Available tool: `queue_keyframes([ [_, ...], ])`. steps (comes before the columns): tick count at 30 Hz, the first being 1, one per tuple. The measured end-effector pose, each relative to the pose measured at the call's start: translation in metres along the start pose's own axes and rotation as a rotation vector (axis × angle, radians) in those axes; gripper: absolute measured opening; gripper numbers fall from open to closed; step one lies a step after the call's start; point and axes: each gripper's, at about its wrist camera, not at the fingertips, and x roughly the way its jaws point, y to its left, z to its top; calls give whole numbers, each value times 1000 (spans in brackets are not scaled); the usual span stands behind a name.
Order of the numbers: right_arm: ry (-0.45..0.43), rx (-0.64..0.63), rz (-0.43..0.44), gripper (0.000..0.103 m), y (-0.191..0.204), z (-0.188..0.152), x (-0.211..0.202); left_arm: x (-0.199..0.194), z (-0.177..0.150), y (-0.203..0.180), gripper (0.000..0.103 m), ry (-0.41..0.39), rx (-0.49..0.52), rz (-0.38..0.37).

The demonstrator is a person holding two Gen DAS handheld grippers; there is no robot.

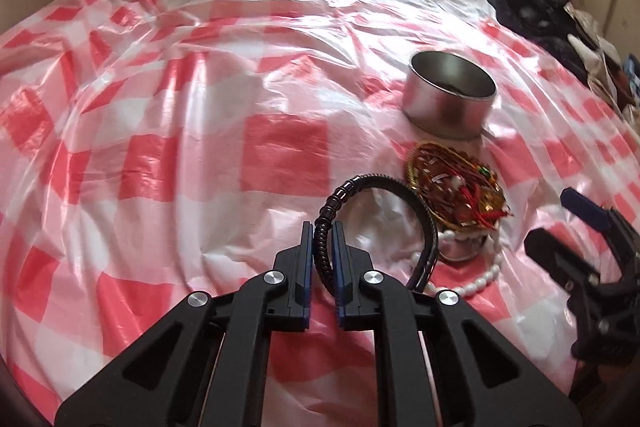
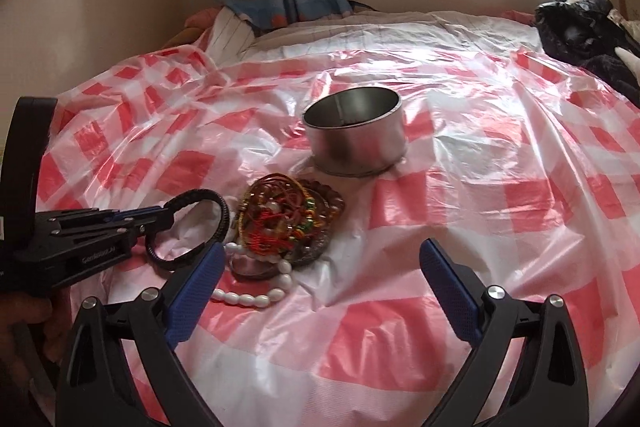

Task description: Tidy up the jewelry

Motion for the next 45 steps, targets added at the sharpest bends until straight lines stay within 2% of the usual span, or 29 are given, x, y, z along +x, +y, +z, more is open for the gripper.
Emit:
queue_keyframes([
  [1,7,-21,9,69,5,2,2,1,0,2,8,2,-8,0],
  [2,20,-39,8,64,10,4,5,2,0,3,8,7,-11,0],
  [5,68,-53,25,62,14,10,18,7,0,2,8,21,-11,2],
  [11,63,-120,62,61,24,17,23,12,0,2,8,35,-12,3],
  [12,77,-136,72,56,26,17,28,13,0,2,8,36,-12,4],
  [13,97,-144,79,40,28,17,35,13,0,1,8,37,-10,5],
  [15,143,-136,70,20,25,17,48,13,0,1,8,38,-10,7],
  [17,149,-99,99,12,16,18,49,14,0,0,9,41,-10,8],
  [19,143,-73,110,10,9,17,43,15,-1,0,9,42,-7,10],
  [27,54,74,202,9,-18,5,-9,17,-2,-3,9,42,8,23],
  [34,107,134,182,11,-34,-5,-10,17,-2,-3,10,40,9,23],
  [35,116,132,172,15,-34,-6,-8,17,-2,-3,10,40,9,22],
  [36,125,132,164,35,-34,-7,-6,17,-2,-3,10,41,10,24],
  [37,124,135,159,66,-34,-9,-5,18,-2,-4,10,41,11,25],
  [38,112,139,153,74,-34,-10,-4,18,-3,-4,11,41,11,24],
  [44,132,107,156,74,-23,-5,16,18,-3,-9,18,40,33,21],
  [45,142,94,163,69,-19,-6,19,18,-3,-9,19,40,36,22],
])
